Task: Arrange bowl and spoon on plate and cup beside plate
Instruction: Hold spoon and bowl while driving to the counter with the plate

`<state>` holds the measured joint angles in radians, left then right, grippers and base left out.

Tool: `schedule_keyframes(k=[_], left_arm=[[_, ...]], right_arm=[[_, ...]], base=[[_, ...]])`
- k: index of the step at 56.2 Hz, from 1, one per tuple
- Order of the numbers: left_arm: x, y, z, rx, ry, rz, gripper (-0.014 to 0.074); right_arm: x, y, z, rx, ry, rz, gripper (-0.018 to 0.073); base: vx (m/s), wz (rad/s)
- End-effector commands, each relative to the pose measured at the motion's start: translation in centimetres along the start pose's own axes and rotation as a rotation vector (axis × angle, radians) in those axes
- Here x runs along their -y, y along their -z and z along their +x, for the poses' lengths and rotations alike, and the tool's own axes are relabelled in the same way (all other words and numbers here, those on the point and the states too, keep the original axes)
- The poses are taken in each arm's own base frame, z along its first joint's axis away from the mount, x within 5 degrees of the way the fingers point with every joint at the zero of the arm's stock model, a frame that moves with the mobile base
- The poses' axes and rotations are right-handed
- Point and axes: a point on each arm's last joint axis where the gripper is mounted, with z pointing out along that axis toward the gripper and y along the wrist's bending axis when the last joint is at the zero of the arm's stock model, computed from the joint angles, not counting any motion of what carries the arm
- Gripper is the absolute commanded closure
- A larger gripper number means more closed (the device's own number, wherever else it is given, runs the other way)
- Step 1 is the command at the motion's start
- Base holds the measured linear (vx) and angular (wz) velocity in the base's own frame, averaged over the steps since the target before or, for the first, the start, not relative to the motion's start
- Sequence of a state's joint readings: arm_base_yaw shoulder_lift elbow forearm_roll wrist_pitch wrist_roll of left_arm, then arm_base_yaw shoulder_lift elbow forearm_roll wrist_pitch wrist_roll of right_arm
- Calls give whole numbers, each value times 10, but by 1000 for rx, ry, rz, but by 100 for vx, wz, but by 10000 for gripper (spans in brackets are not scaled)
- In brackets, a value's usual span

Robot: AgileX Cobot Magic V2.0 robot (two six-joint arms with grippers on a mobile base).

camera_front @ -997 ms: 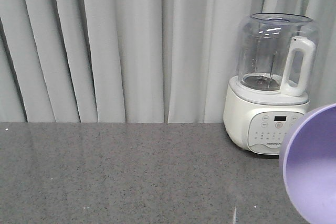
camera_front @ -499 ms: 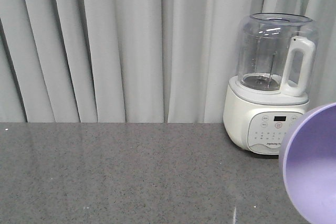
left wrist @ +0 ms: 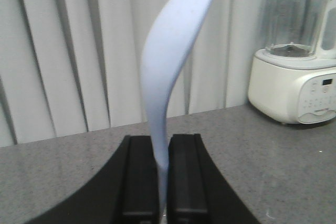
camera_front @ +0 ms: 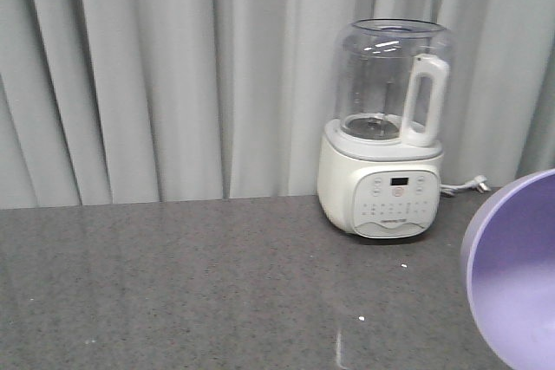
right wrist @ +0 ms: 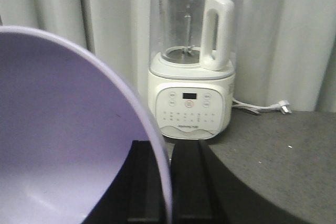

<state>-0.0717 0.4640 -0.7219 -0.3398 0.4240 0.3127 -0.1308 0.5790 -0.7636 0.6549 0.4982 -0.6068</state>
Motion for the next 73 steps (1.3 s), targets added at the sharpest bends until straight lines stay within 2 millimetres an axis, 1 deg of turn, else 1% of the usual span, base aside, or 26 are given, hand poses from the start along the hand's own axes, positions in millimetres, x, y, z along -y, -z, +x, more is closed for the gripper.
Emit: schedule_keyframes(k=[1, 42, 73], left_arm=[[-1, 2, -15, 103, 17, -15, 594], [-1, 2, -15, 103, 17, -15, 594], [-1, 2, -15, 103, 17, -15, 594]], right_arm=[[3, 3, -15, 100, -9, 43, 568], [3, 3, -15, 102, -9, 45, 568], [3, 3, -15, 102, -9, 45, 568]], base=[[-9, -45], [-15, -62], [-11, -55]])
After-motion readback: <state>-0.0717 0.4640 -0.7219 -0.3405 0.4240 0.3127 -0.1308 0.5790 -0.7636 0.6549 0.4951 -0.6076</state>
